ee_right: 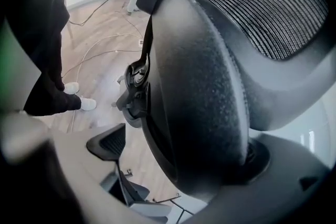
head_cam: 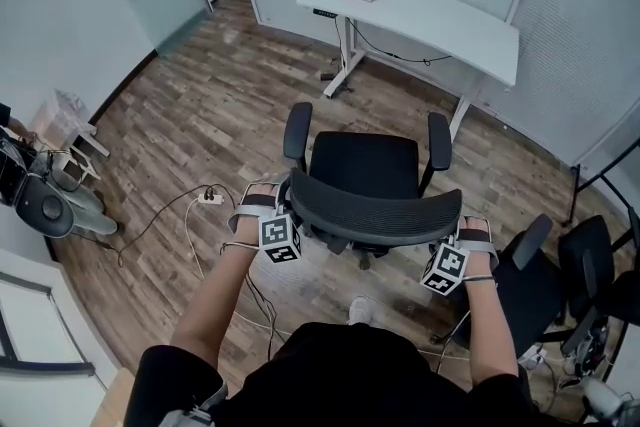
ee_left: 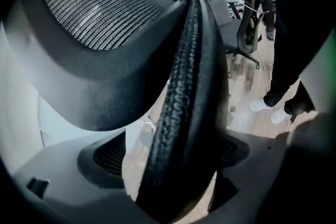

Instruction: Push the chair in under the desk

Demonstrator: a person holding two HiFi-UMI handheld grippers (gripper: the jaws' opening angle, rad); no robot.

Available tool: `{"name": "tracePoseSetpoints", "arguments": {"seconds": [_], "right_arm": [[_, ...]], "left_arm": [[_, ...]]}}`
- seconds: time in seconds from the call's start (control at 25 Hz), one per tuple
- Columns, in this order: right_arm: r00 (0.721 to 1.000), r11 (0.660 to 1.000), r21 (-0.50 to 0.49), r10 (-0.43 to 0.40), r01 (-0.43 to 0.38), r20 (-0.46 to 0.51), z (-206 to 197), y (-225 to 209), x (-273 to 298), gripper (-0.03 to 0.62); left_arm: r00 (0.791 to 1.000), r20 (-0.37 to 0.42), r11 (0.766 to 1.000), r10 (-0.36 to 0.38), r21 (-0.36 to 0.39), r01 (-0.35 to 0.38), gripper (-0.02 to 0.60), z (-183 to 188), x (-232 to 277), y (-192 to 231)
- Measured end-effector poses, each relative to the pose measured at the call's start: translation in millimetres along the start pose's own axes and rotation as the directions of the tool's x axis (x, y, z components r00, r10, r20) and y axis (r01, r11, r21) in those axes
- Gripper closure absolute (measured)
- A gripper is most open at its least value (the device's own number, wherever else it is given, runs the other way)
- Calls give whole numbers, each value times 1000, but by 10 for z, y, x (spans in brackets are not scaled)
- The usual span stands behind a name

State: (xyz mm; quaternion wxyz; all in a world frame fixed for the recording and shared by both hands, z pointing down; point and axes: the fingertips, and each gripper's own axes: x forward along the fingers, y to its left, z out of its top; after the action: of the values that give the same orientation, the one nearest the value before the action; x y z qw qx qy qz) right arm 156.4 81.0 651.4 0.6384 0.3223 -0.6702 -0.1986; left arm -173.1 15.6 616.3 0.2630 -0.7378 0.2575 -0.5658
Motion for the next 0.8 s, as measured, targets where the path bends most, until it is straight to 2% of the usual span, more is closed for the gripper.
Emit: {"name": "tracePoseSetpoints", "arguments": {"seconds": [0.36, 0.52, 0.8], "right_arm": [[1000, 999, -40, 6, -6, 1, 57, -312, 337, 42], [1000, 1000, -31, 5, -4, 8, 96, -407, 449, 42], [999, 1000, 8, -10, 10, 35, 94, -544, 562, 42]], "left_arm": [[999, -42, 999, -15, 44, 17, 91, -74, 449, 425], [997, -74, 997, -21, 67, 26, 92, -136, 600, 553], [998, -62, 997, -11, 76, 16, 91, -81, 816, 740]]}}
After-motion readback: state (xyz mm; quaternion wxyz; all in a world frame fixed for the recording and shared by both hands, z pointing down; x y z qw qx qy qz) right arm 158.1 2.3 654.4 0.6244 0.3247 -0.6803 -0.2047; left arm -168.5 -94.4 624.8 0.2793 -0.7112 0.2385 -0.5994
